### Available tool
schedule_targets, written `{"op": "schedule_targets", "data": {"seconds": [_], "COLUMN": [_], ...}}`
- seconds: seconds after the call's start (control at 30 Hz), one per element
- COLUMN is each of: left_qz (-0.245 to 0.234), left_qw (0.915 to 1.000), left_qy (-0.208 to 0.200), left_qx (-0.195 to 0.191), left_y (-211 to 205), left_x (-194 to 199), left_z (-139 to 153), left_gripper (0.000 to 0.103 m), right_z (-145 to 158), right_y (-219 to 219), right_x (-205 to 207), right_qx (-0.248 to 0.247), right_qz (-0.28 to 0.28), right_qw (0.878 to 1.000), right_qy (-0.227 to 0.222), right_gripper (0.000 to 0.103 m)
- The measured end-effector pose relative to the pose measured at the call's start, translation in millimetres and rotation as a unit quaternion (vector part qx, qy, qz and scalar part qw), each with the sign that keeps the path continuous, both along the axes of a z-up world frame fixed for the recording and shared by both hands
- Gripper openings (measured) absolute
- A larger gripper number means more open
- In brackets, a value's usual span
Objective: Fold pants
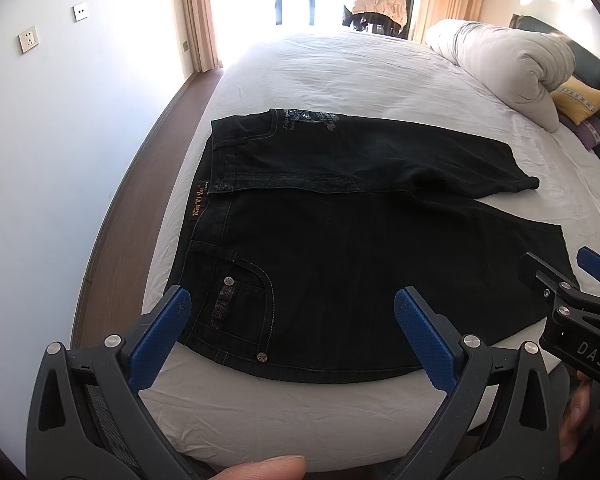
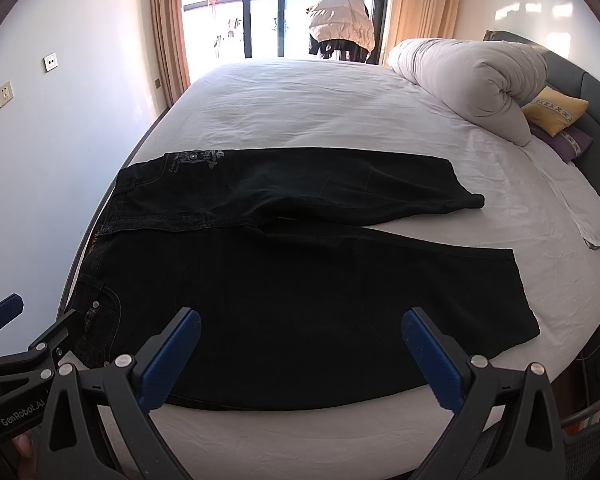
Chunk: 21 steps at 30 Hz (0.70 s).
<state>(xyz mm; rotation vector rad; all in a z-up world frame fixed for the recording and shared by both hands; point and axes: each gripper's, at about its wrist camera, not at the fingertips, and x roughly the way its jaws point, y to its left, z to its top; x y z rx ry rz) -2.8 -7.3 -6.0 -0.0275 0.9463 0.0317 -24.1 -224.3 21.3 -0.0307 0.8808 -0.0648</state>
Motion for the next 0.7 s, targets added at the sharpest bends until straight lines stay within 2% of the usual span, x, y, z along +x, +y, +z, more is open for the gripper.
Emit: {"op": "schedule_targets", "data": {"seconds": [0.7], "left_qz": [0.001], "left_qw": [1.0000], "left_qy": [0.000], "left_qx": [0.000], "left_y": [-0.4], "left_x": [0.1], "left_z": [0.1], "left_gripper": [0.103], "right_z": [-1.4], "right_y": [-1.7], "right_x": [0.5], "right_qx": [0.002], "right_qz": [0.000], "right_qw": [1.000], "right_qy": [0.002], "right_gripper": [0.103]}}
